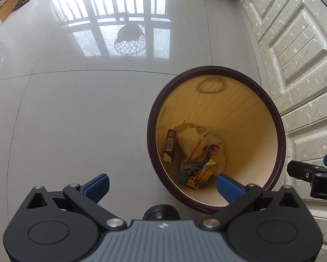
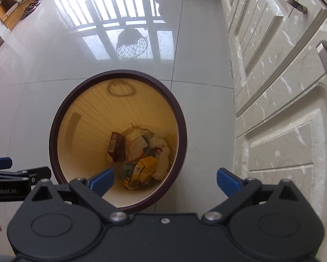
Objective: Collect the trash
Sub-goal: 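Withdraw both tools from the wastebasket back toward the cushion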
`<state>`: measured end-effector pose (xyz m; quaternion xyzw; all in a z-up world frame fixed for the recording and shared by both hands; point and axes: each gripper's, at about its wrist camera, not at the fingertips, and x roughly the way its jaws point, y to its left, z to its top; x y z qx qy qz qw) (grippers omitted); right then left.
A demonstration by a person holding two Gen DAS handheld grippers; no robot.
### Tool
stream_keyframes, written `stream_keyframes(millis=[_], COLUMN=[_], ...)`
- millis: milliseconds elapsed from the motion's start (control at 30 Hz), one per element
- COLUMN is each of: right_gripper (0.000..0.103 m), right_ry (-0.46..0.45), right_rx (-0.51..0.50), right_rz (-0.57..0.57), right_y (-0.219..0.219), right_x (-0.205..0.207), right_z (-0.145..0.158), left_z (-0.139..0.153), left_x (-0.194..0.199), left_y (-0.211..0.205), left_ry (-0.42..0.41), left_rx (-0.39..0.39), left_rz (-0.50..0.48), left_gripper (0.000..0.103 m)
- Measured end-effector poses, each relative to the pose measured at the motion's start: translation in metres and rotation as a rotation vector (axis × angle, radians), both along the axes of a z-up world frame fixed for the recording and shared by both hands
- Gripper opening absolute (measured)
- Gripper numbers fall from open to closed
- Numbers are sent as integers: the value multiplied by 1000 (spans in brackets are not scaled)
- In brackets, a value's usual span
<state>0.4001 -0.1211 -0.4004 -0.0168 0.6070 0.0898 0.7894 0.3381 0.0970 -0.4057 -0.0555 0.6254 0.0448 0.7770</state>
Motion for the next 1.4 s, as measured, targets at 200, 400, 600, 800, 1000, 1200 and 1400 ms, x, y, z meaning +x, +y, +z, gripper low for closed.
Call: stream_keyframes(millis=[200, 400, 600, 800, 1000, 1200, 1400], right_gripper=[103, 103, 103, 103, 103, 103, 103], right_ry=[-26, -69, -112, -181, -258, -330, -416], right_rx=[-16, -21, -16, -19, -8, 8, 23], right_rz=[-5, 7, 7, 2, -10, -39, -79], right_y=[-5, -9, -13, -19, -31, -49, -74], right_x=[-13, -29, -46, -64, -84, -108, -133], right_z=[19, 47, 74, 112, 154, 189, 224], left_z=[20, 46, 73, 108, 143, 174, 202], left_x=[-12, -26, -45, -67, -86, -101, -115], left_y=[2, 3, 1, 1, -6, -18, -35], left_ry=[-33, -79, -124, -191, -268, -342, -424], left_rx=[12, 8, 10, 3, -5, -20, -31], left_rz=[14, 26, 31, 37, 35, 12, -24], left_gripper=[103, 103, 103, 103, 103, 103, 103])
